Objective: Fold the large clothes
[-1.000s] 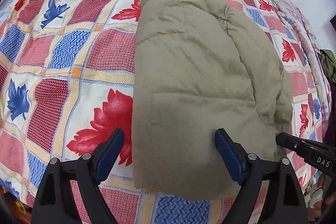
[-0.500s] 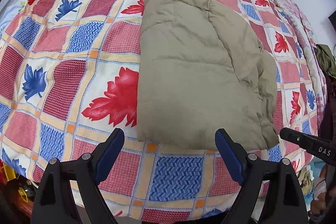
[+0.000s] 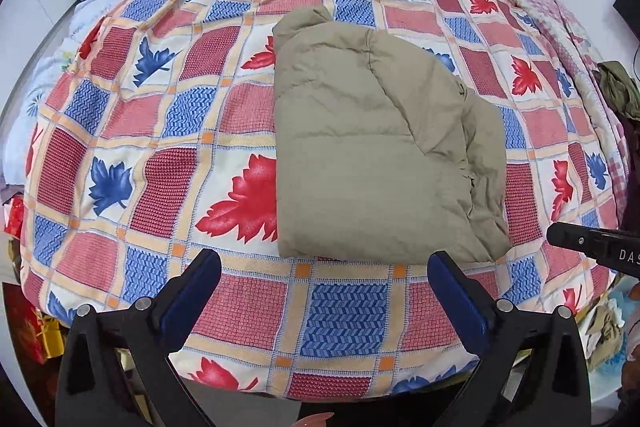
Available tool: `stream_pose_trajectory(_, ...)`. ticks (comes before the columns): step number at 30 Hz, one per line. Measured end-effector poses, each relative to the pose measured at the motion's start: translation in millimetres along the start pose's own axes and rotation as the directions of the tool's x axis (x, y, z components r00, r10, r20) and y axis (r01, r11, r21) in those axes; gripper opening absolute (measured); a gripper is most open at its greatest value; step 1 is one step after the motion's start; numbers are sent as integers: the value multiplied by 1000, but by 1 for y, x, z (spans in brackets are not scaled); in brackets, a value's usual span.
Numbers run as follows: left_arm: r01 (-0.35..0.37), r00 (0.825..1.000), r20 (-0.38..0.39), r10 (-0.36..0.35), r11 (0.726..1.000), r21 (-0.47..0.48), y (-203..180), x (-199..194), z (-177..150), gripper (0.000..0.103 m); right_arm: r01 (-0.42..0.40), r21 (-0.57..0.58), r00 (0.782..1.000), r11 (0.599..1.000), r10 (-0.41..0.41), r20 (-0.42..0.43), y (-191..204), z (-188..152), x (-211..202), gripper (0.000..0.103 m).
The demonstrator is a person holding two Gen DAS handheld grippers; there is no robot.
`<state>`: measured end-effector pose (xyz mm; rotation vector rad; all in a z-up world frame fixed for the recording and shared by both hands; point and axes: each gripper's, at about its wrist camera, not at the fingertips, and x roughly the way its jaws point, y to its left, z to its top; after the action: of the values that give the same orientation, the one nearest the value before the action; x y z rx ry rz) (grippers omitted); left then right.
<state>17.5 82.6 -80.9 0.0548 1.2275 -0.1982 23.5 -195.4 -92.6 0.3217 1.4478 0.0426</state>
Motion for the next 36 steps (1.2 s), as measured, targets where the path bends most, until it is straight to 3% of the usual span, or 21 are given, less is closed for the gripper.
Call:
stream_pose_trajectory(7, 17, 999, 36, -16, 1000, -27, 1, -37, 15, 103, 14, -5, 999, 1000, -13, 53, 7, -3, -32, 9)
stream_pose_trajectory(8, 8, 999, 44, -6, 1000, -30, 1, -43, 18, 103, 19, -4, 998, 1000, -19, 67, 9, -2, -38, 27)
stream_pose_trajectory(9, 1, 999, 50, 1, 999, -33, 1, -47, 19, 103, 24, 1, 996, 1000, -24, 90, 10, -2, -45, 59)
stream_pose_trajectory(10, 0, 998, 58, 2, 999, -36, 1, -52, 22, 103, 24, -1, 993, 1000, -24, 116, 12, -2, -53, 70)
stream_pose_trajectory(18, -32, 990, 132, 41, 997, -66, 4, -90, 34, 103, 56, -33, 966, 998, -46, 255, 29, 9, -99, 73)
stream_pose_trajectory(20, -50, 987, 151, 60, 997, -66, 5, -99, 37, 103, 61, -33, 961, 998, -50, 272, 31, 12, -106, 82)
stream_pose_trajectory(25, -54, 980, 189, 69, 995, -81, 5, -116, 42, 103, 104, -46, 945, 994, -85, 316, 41, 16, -118, 83)
stream_pose_trajectory(28, -62, 976, 205, 78, 994, -86, 6, -123, 45, 103, 125, -57, 933, 990, -98, 347, 46, 16, -125, 91)
stream_pose_trajectory(32, -48, 974, 215, 68, 994, -99, 8, -128, 49, 103, 136, -67, 913, 988, -99, 396, 52, 16, -135, 93)
stream_pose_trajectory(34, -54, 973, 216, 74, 994, -98, 7, -129, 49, 103, 142, -67, 909, 988, -104, 405, 54, 17, -137, 102)
stream_pose_trajectory(36, -56, 974, 215, 76, 994, -99, 6, -129, 49, 103, 147, -66, 902, 987, -106, 418, 55, 18, -140, 103)
